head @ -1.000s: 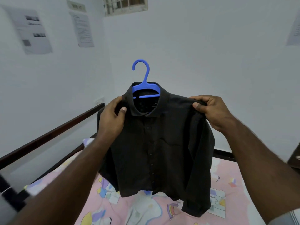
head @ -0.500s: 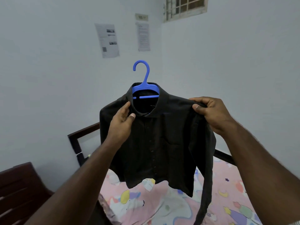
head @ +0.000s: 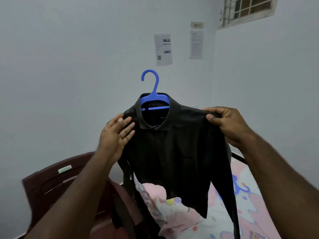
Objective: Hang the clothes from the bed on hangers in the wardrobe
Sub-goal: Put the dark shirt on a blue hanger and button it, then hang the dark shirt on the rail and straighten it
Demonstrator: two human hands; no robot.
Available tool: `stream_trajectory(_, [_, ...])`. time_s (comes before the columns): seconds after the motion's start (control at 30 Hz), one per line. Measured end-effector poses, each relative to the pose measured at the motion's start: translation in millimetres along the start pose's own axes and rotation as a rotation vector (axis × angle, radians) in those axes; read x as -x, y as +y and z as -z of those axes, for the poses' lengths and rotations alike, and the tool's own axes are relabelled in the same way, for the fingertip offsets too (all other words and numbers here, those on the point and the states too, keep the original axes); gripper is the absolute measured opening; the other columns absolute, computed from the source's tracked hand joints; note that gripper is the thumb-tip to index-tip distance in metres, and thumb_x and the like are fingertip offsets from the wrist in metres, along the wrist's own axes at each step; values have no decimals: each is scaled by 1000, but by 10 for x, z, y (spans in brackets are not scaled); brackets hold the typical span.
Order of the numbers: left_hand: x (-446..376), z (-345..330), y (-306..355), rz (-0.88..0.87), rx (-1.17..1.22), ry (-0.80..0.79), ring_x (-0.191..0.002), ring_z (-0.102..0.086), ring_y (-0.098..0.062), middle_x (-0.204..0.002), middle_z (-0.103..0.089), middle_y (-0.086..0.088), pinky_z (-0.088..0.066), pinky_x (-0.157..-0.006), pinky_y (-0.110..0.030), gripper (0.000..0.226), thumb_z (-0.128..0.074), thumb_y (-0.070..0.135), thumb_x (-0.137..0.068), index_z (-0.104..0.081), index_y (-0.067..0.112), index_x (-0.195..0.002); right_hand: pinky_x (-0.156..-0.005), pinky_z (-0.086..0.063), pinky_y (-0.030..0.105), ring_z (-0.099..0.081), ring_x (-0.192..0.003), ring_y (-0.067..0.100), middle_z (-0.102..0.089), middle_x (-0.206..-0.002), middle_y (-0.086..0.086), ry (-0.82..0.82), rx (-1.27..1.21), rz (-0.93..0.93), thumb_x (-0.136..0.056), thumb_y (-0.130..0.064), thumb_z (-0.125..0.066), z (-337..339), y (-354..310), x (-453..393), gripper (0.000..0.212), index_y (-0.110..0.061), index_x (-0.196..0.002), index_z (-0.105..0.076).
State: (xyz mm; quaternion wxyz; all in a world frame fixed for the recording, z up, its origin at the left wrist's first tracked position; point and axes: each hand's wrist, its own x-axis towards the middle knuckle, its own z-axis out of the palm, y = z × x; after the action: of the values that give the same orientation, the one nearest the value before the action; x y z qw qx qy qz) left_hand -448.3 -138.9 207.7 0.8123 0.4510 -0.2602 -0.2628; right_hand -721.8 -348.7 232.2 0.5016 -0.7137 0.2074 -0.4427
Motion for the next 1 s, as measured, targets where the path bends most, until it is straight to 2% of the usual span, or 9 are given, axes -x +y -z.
stream_trajectory(0.2, [354, 630, 561, 3, -3, 82, -107, -70, -35, -121, -68, -18, -56, -89, -45, 37, -43, 15, -107, -47, 25, -142, -81, -56, 21, -72, -96, 16, -77, -103, 5, -147, -115, -14, -94, 1, -61, -483, -220, 170, 22, -12, -105, -75])
stream_trajectory(0.33, [725, 879, 949, -37, -140, 168, -98, -74, -30, -115, -69, -18, -62, -74, -35, 29, -44, 18, -107, -58, 14, -132, -75, -57, 21, -71, -91, 15, -76, -102, 7, -246, -179, -11, -94, 2, -60, -647, -400, 239, 22, -10, -106, -75])
stream_trajectory(0.43, [1079, 1130, 1253, -179, -191, 330, -90, -75, -26, -94, -71, -12, -61, -70, -30, 27, -49, 21, -105, -63, 8, -125, -72, -58, 21, -72, -87, 16, -75, -104, 12, -308, -243, -11, -94, 2, -60, -668, -476, 281, 23, -12, -103, -75])
stream_trajectory(0.5, [1361, 1293, 1451, -299, -226, 452, -92, -72, -25, -88, -70, -7, -60, -76, -31, 26, -52, 22, -104, -65, 8, -123, -71, -58, 21, -73, -83, 15, -74, -106, 14, -361, -310, -18, -88, -2, -67, -668, -521, 293, 18, -11, -102, -75])
stream_trajectory(0.53, [1500, 1344, 1520, -332, -273, 486, -96, -70, -25, -91, -71, -6, -59, -83, -33, 25, -52, 22, -104, -66, 10, -121, -72, -59, 21, -73, -84, 15, -74, -107, 15, -399, -336, -19, -79, -11, -78, -662, -542, 301, 22, -11, -101, -75])
stream_trajectory(0.63, [1927, 1336, 1651, -293, -482, 412, -112, -67, -23, -112, -73, -6, -51, -96, -36, 26, -55, 25, -101, -67, 15, -122, -78, -59, 24, -73, -95, 20, -75, -107, 15, -509, -347, -13, -41, -41, -97, -703, -591, 312, 77, -10, -107, -75])
stream_trajectory(0.77, [2504, 1219, 1754, -199, -499, 286, -118, -64, -22, -126, -69, -9, -49, -104, -39, 41, -66, 20, -88, -65, 11, -128, -75, -59, 23, -73, -90, 19, -71, -113, 20, -600, -446, -61, -50, -26, -81, -772, -717, 478, 73, 0, -117, -68])
stream_trajectory(0.9, [3045, 1162, 1886, -230, -487, 341, -108, -67, -21, -119, -71, -10, -55, -97, -32, 44, -67, 4, -83, -65, 9, -127, -73, -60, 23, -74, -86, 18, -70, -115, 19, -710, -542, -130, -75, -9, -67, -900, -806, 654, 45, 1, -118, -66])
stream_trajectory(1.0, [3408, 1073, 2019, -281, -487, 404, -96, -71, -18, -110, -74, -7, -60, -86, -29, 38, -62, 0, -87, -65, 8, -124, -71, -60, 24, -74, -86, 18, -71, -113, 18, -764, -566, -156, -78, -7, -63, -1057, -922, 765, 41, 1, -118, -66])
